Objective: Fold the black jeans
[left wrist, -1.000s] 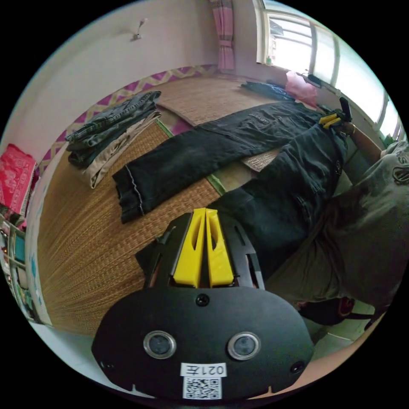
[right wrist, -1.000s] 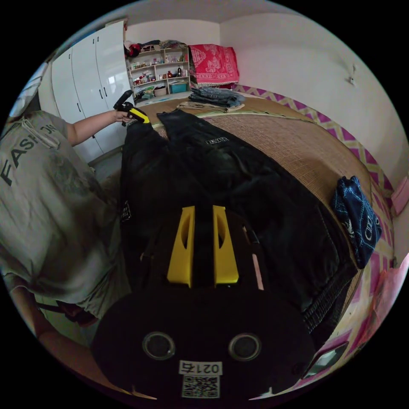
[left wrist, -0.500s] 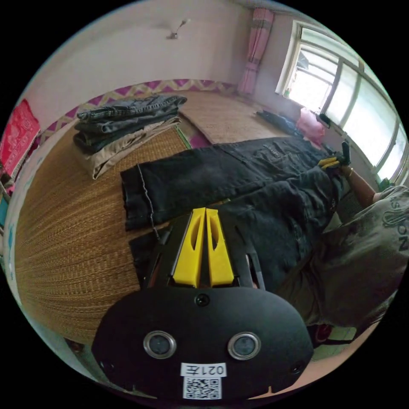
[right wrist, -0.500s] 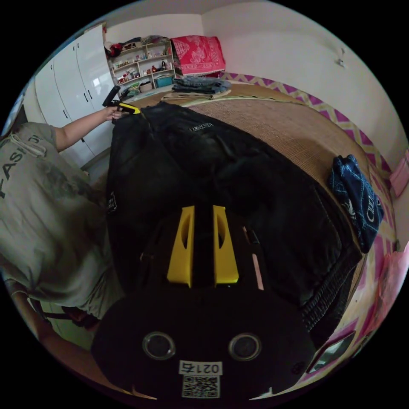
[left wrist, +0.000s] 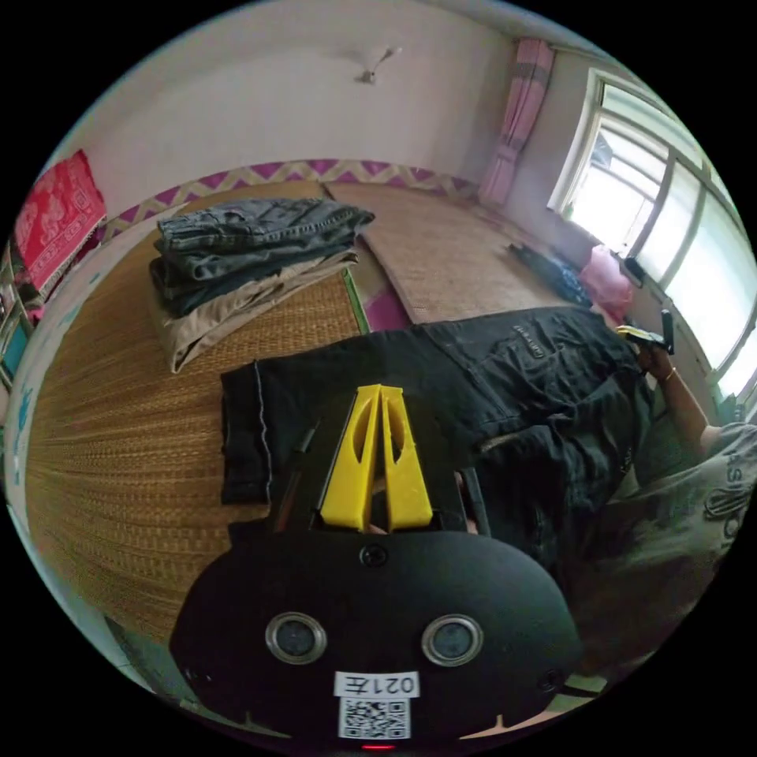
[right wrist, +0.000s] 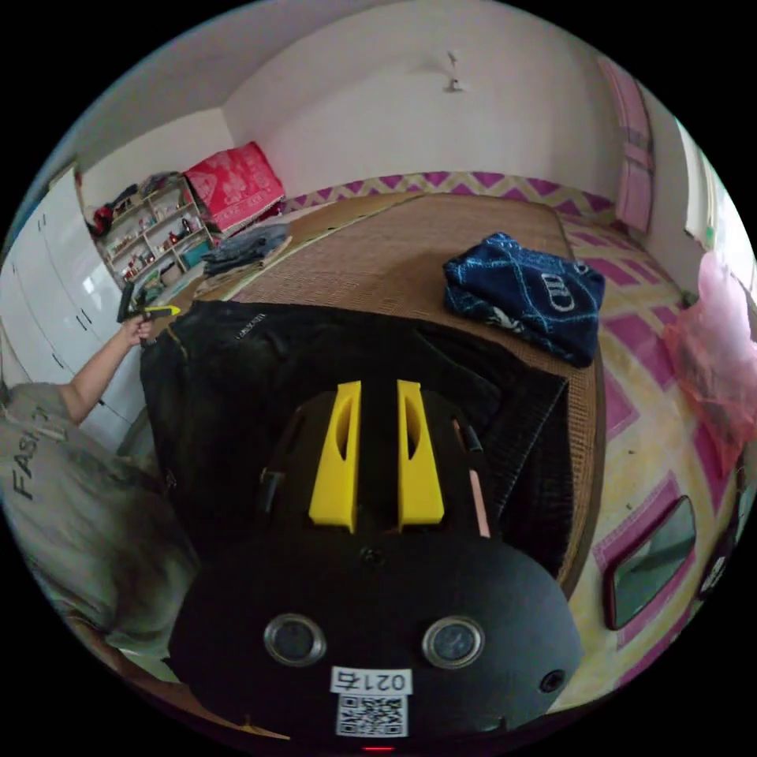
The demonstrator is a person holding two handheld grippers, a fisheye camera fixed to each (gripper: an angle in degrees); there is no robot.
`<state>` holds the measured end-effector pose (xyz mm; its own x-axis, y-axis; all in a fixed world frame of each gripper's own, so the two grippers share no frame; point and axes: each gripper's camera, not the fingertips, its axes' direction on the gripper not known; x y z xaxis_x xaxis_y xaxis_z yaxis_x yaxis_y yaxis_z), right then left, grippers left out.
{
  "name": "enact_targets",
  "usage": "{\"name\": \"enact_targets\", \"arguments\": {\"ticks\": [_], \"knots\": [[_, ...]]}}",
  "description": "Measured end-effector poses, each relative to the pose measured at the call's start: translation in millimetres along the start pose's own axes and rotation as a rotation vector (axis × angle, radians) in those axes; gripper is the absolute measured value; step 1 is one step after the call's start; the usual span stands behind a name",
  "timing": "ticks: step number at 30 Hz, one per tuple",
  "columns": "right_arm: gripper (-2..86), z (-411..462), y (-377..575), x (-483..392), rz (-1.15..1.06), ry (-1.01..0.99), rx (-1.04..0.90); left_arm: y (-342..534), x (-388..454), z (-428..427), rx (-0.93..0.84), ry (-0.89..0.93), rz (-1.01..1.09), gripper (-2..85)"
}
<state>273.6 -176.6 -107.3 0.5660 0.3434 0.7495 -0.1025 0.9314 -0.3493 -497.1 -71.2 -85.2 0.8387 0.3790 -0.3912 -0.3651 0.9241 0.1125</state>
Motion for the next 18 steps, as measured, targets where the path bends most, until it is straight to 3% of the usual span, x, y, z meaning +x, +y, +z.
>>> {"name": "enact_targets", "arguments": {"ticks": [3, 7, 11, 18], "knots": [[7.7, -11, -24, 27, 0.07, -0.063, 0.02, -4, -9, 31, -0.147, -0.112, -0.004, -1.0], [7.5, -63, -34, 42, 0.142, -0.019, 0.13, 5, -28, 20, -0.066, -0.148, -0.088, -1.0], [9.5, -127, -9, 34, 0.21, 0.038, 0.184, 45, -34, -35, 0.191, -0.014, -0.155, -0.8], [12.0, -193, 85, 0, 0.507, 0.072, 0.26, 148, -2, -99, 0.243, -0.052, -0.316, 4.4]]}}
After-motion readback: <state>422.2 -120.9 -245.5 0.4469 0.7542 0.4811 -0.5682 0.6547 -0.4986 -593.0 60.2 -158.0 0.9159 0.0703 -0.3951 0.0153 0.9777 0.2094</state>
